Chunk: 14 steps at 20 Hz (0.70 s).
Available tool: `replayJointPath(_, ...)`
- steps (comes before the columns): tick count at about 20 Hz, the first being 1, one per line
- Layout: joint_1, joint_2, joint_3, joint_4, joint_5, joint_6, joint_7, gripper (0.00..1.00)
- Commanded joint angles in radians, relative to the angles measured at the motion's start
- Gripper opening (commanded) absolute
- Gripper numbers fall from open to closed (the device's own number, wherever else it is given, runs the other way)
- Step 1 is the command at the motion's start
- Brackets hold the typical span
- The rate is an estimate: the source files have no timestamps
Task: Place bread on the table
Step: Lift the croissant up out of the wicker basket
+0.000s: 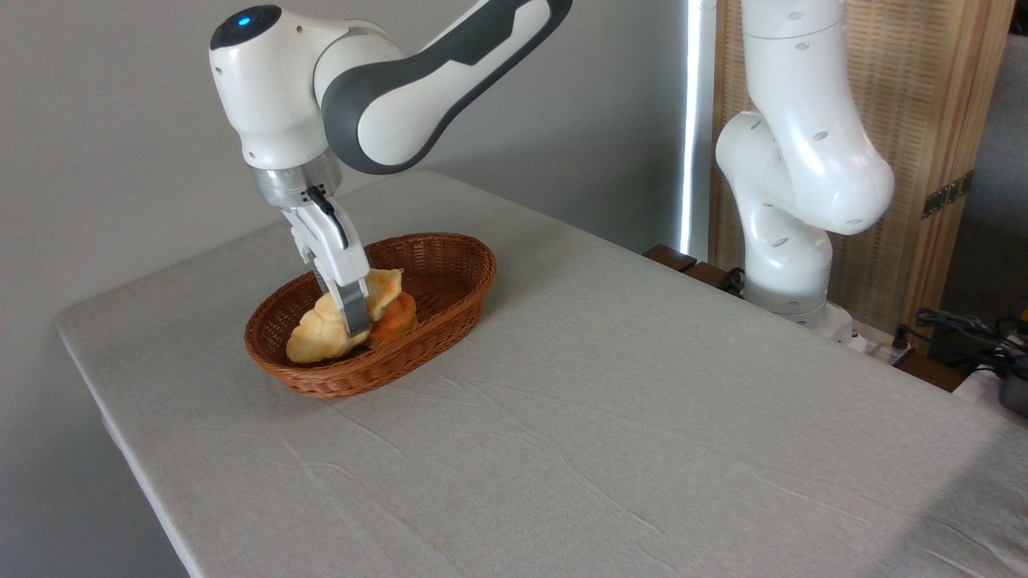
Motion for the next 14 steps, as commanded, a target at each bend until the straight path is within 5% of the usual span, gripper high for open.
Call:
replayJointPath(1,0.004,-0.074,-0.006,0.009,-0.001,-0.032,0.0,0.43)
replayJointPath(9,0.009,-0.206,0.028,-0.002,-0.01,-0.181,0.003,0.48)
replayJointPath(14,0.013,-0.266,0.195,-0.071,-0.001,-0.19,0.055,0.53)
